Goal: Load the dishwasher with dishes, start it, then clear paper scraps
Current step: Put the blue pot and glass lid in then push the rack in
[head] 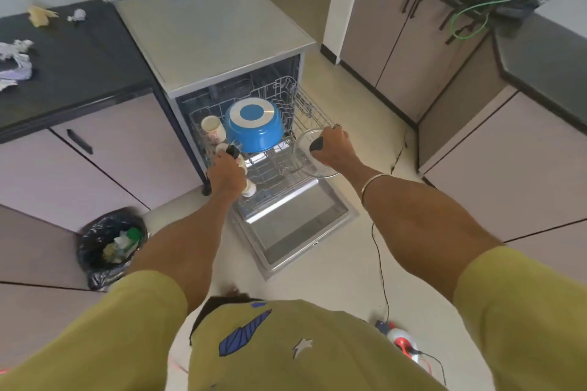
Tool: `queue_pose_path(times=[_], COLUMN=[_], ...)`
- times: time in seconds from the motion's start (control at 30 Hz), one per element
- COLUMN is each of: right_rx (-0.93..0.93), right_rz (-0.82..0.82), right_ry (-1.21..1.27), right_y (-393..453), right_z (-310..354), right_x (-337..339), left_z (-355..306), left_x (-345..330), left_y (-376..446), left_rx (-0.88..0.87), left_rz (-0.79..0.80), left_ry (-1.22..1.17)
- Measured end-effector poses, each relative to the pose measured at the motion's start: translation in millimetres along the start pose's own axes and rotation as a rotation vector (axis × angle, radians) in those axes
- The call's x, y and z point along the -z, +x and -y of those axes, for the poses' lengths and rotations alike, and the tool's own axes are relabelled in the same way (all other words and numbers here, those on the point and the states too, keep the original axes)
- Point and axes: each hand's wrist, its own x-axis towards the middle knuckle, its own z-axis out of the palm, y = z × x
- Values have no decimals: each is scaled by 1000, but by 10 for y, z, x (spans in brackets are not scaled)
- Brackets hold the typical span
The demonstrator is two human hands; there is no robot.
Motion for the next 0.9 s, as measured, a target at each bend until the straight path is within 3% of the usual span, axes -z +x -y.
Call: queue_pose_path(times=[0.3,0.9], right_rx=[-25,38], right_rz=[-7,164], right_ry=[44,20], right_y=[368,2042], right_z=[-620,-866], right_x=[72,10], left_z=[-550,-1192], left_x=[-431,-1128], left_y=[92,1422], left_rx=[22,362], left_rz=[65,52], left_ry=[43,-84])
